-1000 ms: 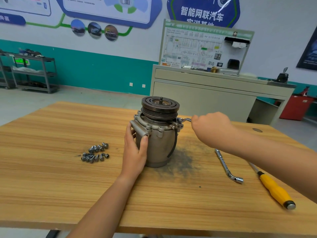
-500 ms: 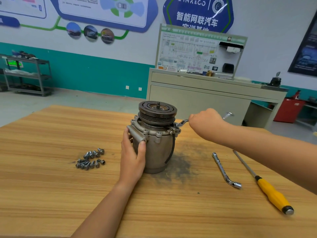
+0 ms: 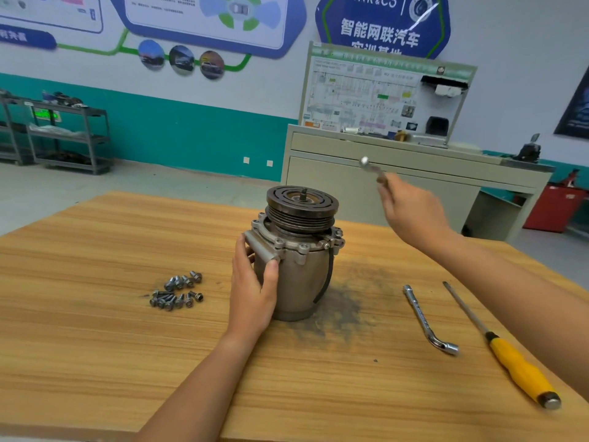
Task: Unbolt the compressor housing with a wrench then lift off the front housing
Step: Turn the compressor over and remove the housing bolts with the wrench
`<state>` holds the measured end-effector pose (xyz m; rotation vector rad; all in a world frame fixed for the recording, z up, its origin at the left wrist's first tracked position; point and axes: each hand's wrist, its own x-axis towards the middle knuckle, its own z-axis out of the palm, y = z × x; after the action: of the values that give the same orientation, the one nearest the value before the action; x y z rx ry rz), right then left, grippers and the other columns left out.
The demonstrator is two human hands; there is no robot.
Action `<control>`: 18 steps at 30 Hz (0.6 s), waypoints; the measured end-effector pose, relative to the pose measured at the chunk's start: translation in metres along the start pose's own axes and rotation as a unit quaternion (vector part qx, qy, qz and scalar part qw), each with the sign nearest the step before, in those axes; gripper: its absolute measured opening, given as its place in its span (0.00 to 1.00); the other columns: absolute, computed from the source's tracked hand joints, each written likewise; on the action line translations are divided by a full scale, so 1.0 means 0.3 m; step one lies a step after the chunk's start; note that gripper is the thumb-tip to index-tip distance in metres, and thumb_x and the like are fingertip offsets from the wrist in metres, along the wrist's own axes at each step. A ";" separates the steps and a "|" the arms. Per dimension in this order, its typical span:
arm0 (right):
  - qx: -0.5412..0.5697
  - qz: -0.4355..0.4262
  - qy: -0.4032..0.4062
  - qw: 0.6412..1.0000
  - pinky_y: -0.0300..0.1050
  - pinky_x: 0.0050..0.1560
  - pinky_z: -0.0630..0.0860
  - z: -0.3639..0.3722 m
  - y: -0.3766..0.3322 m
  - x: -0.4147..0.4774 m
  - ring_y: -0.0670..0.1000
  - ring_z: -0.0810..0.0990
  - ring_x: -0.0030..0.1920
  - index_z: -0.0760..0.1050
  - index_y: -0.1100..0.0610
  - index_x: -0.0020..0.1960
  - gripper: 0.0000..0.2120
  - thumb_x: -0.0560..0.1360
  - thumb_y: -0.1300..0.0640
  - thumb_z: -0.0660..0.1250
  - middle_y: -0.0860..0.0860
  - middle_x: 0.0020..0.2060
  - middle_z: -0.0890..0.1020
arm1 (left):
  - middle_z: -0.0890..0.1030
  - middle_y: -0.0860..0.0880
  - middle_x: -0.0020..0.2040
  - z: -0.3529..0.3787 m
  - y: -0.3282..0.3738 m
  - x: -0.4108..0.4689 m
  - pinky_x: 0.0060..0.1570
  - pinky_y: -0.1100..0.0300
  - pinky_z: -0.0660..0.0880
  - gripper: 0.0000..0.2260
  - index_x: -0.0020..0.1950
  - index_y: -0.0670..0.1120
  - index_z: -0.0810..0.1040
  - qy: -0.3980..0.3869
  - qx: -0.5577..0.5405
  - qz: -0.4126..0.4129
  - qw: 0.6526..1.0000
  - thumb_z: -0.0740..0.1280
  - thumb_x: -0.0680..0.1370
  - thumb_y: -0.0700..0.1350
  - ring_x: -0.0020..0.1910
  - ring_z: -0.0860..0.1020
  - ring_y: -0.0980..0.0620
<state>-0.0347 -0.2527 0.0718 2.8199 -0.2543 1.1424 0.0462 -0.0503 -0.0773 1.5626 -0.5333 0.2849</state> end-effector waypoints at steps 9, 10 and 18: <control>-0.116 0.012 -0.220 0.969 0.44 0.34 0.65 -0.059 -0.051 -0.137 0.53 0.71 0.38 0.67 0.52 0.65 0.16 0.81 0.51 0.50 0.52 0.41 0.77 | 0.65 0.49 0.72 -0.006 -0.005 -0.006 0.66 0.52 0.67 0.36 0.76 0.52 0.51 0.001 -0.016 0.005 1.000 0.56 0.71 0.64 0.68 0.65 0.56; -0.122 0.007 -0.225 0.967 0.44 0.33 0.64 -0.054 -0.064 -0.143 0.52 0.71 0.38 0.67 0.53 0.64 0.15 0.81 0.51 0.50 0.52 0.42 0.77 | 0.65 0.49 0.72 -0.005 -0.005 -0.006 0.64 0.55 0.67 0.34 0.75 0.53 0.51 0.001 -0.017 0.006 1.000 0.57 0.72 0.62 0.68 0.65 0.57; -0.233 -0.056 -0.266 0.934 0.42 0.25 0.58 -0.075 -0.152 -0.126 0.48 0.64 0.27 0.66 0.57 0.56 0.10 0.81 0.54 0.49 0.48 0.29 0.64 | 0.64 0.49 0.72 -0.002 -0.010 -0.003 0.66 0.52 0.66 0.34 0.76 0.53 0.49 0.003 -0.009 0.008 1.000 0.56 0.73 0.61 0.69 0.64 0.56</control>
<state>-0.0682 -0.2001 0.0605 2.5947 -0.3388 0.2213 0.0469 -0.0497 -0.0804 1.5393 -0.5428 0.2967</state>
